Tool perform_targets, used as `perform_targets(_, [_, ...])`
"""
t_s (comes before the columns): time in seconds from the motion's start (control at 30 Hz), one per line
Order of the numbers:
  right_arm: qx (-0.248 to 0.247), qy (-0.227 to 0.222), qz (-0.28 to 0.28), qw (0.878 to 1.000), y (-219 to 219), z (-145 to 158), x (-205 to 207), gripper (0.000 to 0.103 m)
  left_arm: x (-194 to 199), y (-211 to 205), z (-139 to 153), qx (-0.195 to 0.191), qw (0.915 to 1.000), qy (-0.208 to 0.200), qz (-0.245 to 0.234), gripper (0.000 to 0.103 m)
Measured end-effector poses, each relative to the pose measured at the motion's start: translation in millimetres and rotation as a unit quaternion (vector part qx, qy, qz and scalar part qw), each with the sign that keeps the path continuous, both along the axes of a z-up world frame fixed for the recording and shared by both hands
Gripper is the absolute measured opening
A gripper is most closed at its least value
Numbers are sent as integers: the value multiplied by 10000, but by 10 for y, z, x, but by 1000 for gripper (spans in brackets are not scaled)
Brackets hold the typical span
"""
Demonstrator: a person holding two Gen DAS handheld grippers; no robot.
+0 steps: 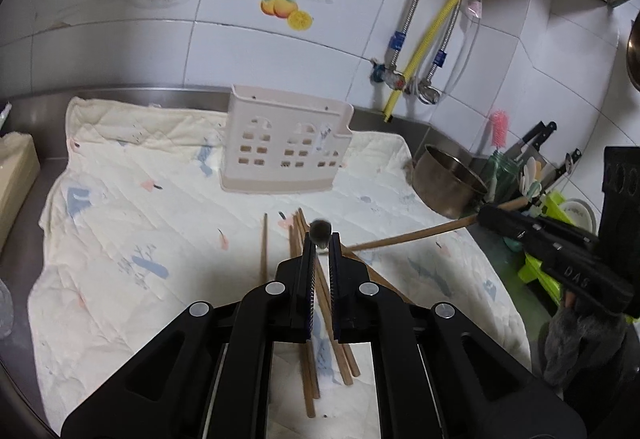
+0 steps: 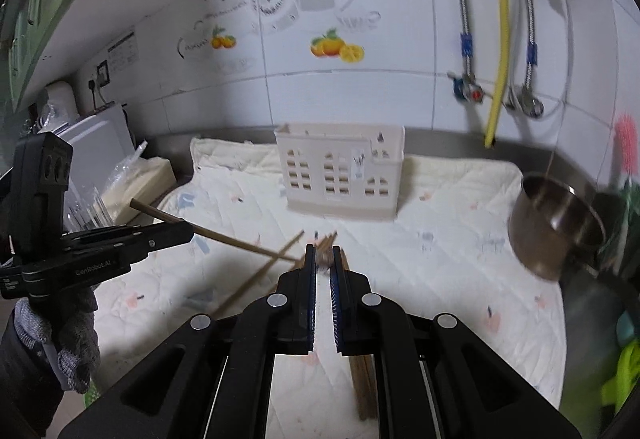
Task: Organize utensils
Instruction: 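Lift both held chopsticks upright and lower them into the white holder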
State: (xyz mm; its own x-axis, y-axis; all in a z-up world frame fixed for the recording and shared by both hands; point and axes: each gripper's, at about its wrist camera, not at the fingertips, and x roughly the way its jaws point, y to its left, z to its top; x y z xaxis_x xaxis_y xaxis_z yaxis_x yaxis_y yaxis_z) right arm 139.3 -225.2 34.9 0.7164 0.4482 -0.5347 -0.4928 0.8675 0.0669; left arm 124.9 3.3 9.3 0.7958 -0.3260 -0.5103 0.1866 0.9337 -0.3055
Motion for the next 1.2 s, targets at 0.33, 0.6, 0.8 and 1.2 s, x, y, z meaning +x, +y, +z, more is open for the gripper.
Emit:
perform_targets(0.33, [-46, -91, 258, 9996, -28, 530, 360, 7, 275, 100, 406, 306, 9995, -14, 10, 5])
perform_targets(0.6, [-178, -223, 81, 9996, -114, 976, 820, 7, 516, 24, 997, 676, 9967, -440, -57, 5])
perform_targets(0.8, [-115, -276, -112, 9995, -158, 1199, 1169, 7, 730, 6, 1432, 893, 9931, -758, 21, 5])
perform_targets(1.2, [-111, -72, -330, 9994, -50, 1156, 1775, 7, 1399, 112, 1389, 1275, 9907, -301, 364, 5])
